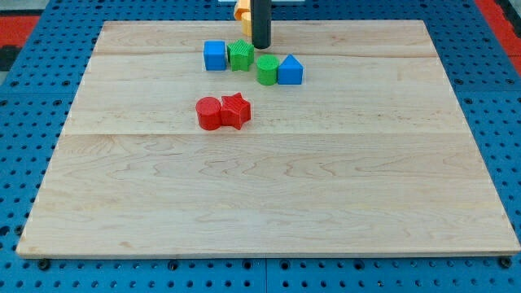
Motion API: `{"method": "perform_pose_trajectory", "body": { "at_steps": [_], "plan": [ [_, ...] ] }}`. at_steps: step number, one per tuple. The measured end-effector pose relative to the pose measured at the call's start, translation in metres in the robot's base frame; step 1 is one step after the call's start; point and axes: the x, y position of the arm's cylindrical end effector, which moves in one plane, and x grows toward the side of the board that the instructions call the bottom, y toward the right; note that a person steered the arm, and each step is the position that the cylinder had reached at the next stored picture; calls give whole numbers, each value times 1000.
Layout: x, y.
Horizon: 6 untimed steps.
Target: Move the green star left to the green circle
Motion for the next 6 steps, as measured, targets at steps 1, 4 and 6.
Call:
{"method": "perform_pose_trajectory", "body": {
  "at_steps": [1, 4, 6],
  "plan": [
    [0, -25],
    [9, -46],
    [34, -1]
  ]
}}
